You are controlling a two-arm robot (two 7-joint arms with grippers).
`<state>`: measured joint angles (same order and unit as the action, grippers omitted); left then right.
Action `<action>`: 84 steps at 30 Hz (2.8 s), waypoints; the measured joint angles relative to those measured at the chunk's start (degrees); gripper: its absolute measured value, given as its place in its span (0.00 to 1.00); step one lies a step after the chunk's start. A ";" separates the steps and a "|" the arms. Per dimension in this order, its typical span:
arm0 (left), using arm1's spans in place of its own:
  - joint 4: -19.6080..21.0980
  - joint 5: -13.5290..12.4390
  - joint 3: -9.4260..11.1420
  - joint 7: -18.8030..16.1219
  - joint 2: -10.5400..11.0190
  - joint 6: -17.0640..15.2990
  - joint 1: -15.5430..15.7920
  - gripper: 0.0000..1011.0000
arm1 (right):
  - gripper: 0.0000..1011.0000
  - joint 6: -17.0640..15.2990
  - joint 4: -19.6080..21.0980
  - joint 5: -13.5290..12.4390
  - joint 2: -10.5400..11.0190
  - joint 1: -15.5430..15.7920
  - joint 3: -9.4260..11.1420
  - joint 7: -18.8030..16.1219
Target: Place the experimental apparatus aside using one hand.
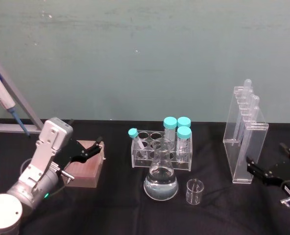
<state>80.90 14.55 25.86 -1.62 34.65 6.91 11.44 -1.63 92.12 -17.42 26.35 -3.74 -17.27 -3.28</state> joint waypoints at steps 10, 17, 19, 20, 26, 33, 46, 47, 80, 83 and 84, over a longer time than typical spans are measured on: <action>0.00 0.00 0.00 0.00 0.00 0.00 0.00 0.99 | 0.99 -0.25 -0.48 3.48 -4.11 -0.75 0.21 3.43; 0.00 -0.01 0.00 0.00 0.00 0.00 0.00 0.99 | 0.99 -0.35 -1.05 5.96 -6.77 -1.40 0.23 5.39; 0.00 0.00 0.00 0.00 0.00 0.00 0.00 0.99 | 0.99 -0.33 -1.26 6.67 -7.62 -1.63 0.26 5.86; 0.00 0.00 0.00 0.00 0.00 0.00 0.00 0.99 | 0.99 -0.32 -1.33 6.93 -7.89 -1.72 0.29 6.07; 0.00 0.00 0.00 0.00 0.00 0.00 0.00 0.99 | 0.99 0.06 -1.74 8.66 -9.68 -2.26 0.58 7.35; 0.00 0.00 0.00 0.00 0.00 0.00 0.00 0.99 | 0.99 0.53 -2.44 10.40 -11.77 -2.79 1.38 8.36; 0.00 0.00 0.00 0.00 0.00 0.00 0.00 0.99 | 0.99 1.00 -3.76 11.14 -14.95 -3.66 3.21 8.16; 0.00 0.00 0.00 0.00 0.00 0.00 0.00 0.99 | 0.99 1.00 -3.98 11.16 -15.30 -3.80 3.43 7.98; 0.00 0.00 0.00 0.00 0.00 0.00 0.00 0.99 | 0.99 0.76 -8.10 15.46 -20.37 -6.60 6.05 4.89; 0.00 0.00 0.00 0.00 0.00 0.00 0.00 0.99 | 0.99 0.79 -8.38 16.04 -20.81 -6.80 6.29 4.89; 0.00 0.00 0.00 0.00 0.00 0.00 0.00 0.99 | 0.99 0.82 -8.45 16.17 -20.91 -6.85 6.36 4.87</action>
<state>80.90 14.55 25.86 -1.62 34.65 6.91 11.43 -0.81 83.66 -1.25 5.45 -10.59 -10.91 1.58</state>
